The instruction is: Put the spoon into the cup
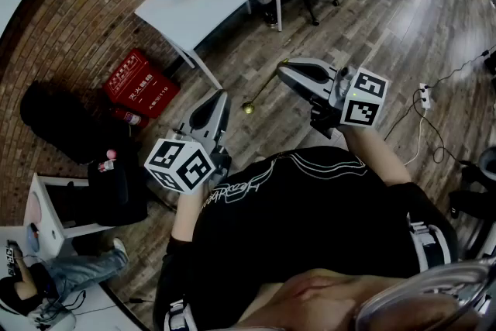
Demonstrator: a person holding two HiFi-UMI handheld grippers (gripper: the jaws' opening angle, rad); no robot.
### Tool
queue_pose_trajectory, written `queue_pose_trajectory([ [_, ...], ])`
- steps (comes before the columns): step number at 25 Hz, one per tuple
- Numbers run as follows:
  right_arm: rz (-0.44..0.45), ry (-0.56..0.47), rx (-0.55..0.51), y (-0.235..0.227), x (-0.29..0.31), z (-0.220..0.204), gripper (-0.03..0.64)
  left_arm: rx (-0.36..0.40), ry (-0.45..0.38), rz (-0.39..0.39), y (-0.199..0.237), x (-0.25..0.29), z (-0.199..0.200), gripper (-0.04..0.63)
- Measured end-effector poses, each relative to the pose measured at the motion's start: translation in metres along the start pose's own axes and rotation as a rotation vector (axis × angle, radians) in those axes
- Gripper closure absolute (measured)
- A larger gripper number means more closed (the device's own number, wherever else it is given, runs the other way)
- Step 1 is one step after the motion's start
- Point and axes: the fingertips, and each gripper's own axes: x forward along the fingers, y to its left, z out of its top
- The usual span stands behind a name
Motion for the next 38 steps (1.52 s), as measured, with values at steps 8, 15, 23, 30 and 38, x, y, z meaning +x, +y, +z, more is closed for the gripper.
queue_pose_trajectory([
  [8, 0.017, -0.013, -0.015, 0.018, -0.021, 0.007, 0.617, 0.021, 0.001, 0.012, -0.026, -0.004, -0.006, 0.591],
  [15, 0.022, 0.002, -0.001, 0.012, -0.022, 0.004, 0.617, 0.026, -0.003, 0.038, -0.024, -0.004, -0.008, 0.591],
  [23, 0.021, 0.029, 0.044, -0.007, -0.006, -0.016, 0.617, -0.028, 0.025, 0.060, 0.004, 0.001, -0.024, 0.591],
  [30, 0.004, 0.017, 0.076, -0.043, 0.013, -0.019, 0.617, -0.032, 0.035, 0.062, 0.037, 0.020, -0.019, 0.591],
  [38, -0.027, 0.029, 0.112, -0.108, 0.061, -0.018, 0.617, -0.074, 0.040, 0.054, 0.107, 0.058, -0.003, 0.591],
])
